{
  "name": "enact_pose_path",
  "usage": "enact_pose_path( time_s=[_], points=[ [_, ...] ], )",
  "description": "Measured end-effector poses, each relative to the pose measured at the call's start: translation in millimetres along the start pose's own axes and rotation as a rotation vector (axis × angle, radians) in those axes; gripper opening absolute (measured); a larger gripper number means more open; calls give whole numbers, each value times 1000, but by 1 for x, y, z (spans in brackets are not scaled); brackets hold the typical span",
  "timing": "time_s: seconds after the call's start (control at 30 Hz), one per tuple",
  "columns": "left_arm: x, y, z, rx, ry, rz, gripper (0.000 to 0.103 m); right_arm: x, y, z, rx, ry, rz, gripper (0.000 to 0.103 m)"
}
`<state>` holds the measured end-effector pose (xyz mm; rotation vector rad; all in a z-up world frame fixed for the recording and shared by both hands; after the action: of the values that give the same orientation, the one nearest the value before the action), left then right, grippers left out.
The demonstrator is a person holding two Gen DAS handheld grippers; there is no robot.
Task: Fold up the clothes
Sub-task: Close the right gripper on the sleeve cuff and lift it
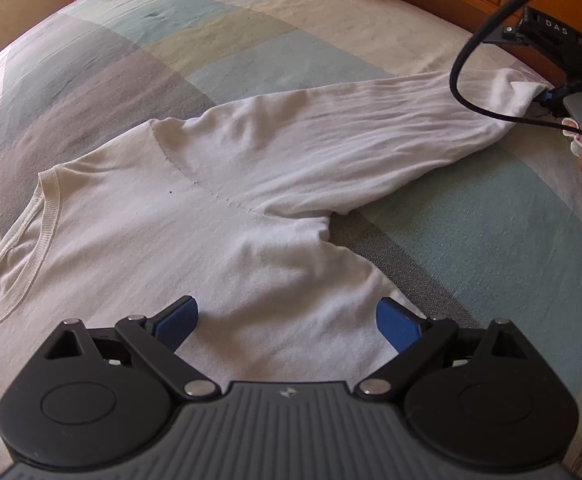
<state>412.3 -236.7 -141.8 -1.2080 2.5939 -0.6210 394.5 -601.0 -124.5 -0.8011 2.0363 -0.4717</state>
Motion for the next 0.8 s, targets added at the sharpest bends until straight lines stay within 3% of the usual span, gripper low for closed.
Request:
enact_pose_path(
  time_s=[0.2,0.37,0.6,0.8],
  points=[
    [-9,10,-19,28,-3,7,96,-38,-9,-29,67,-64,-48,103],
    [-22,26,-43,28,-21,79,96,-75,-4,-31,71,-98,-99,103],
    [-32,56,-70,-6,27,159,96,-123,15,-26,57,-131,-125,103],
    [-44,77,-88,-8,85,162,96,-169,32,-21,43,-155,-165,103]
  ],
)
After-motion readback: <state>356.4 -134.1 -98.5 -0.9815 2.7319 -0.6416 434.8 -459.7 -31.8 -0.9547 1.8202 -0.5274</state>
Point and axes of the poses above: each gripper's, at about its wrist camera, not at the fingertips, and z roughly the way its jaws point, x to its right, y to its underside, the point moved 8 cm from there along z, roughly the way its jaws point, and after that the axes turned 2 degrees about z, right-handed, at the moved point
